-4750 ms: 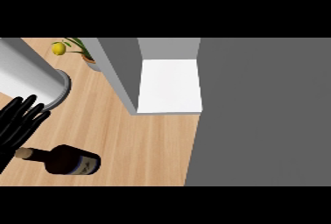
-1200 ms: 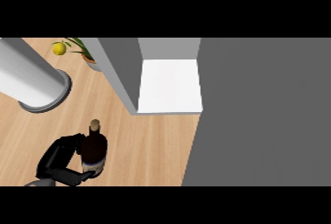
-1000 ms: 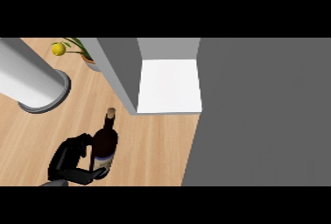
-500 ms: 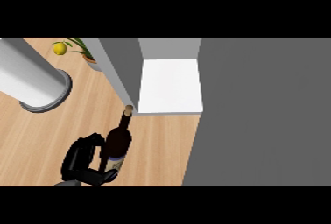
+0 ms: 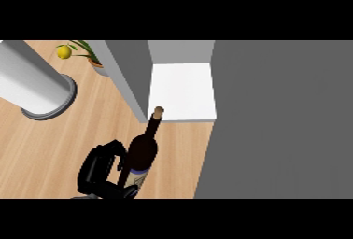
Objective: Pick up the wine, place it into the cabinet and close the cabinet
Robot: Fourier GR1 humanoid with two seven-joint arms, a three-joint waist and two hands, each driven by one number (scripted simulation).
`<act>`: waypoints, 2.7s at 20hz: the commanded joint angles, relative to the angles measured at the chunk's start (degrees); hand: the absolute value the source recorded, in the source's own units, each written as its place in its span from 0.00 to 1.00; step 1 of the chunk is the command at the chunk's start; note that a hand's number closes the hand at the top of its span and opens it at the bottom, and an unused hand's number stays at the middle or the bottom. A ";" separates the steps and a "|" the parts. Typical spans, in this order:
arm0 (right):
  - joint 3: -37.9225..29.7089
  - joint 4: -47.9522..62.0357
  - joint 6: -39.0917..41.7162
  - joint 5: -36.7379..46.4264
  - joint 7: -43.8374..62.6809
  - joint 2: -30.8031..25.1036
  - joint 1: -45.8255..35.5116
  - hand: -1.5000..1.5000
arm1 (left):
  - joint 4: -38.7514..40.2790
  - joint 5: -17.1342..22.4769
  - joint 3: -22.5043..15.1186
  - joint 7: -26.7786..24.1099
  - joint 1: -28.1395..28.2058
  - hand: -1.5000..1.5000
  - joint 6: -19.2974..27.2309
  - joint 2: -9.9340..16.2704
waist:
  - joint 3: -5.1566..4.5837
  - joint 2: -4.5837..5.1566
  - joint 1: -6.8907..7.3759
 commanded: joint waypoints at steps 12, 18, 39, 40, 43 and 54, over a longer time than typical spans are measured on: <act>-3.14 -10.48 1.42 -2.16 -1.31 -4.26 6.63 0.00 | -14.76 3.61 -18.43 10.07 -1.40 1.00 23.16 -0.29 | 0.01 0.26 -0.10; -2.23 -13.58 1.77 -1.61 -3.81 -6.34 11.15 0.00 | -15.07 3.68 -14.47 13.52 -5.80 1.00 25.63 -0.29 | 0.02 0.14 -0.44; -3.67 -13.07 2.51 -4.04 -3.90 -5.97 10.02 0.00 | 9.67 5.33 -16.99 13.16 -30.19 1.00 35.94 -0.28 | -0.09 0.45 -1.46; -4.37 -11.91 3.29 -5.74 -5.92 -5.76 10.12 0.00 | 13.94 5.84 -13.98 10.21 -32.61 1.00 34.80 -0.28 | -0.06 0.63 -1.65; -6.93 -11.82 4.46 -8.17 -5.73 -6.01 10.62 0.00 | 17.73 7.88 -13.05 6.04 -32.30 1.00 31.96 -0.28 | -0.06 0.70 -1.58; -6.00 -11.58 4.77 -7.55 -7.18 -4.24 11.39 0.00 | 29.68 16.90 -17.22 7.95 -45.96 1.00 39.62 -0.29 | -0.07 0.71 -2.72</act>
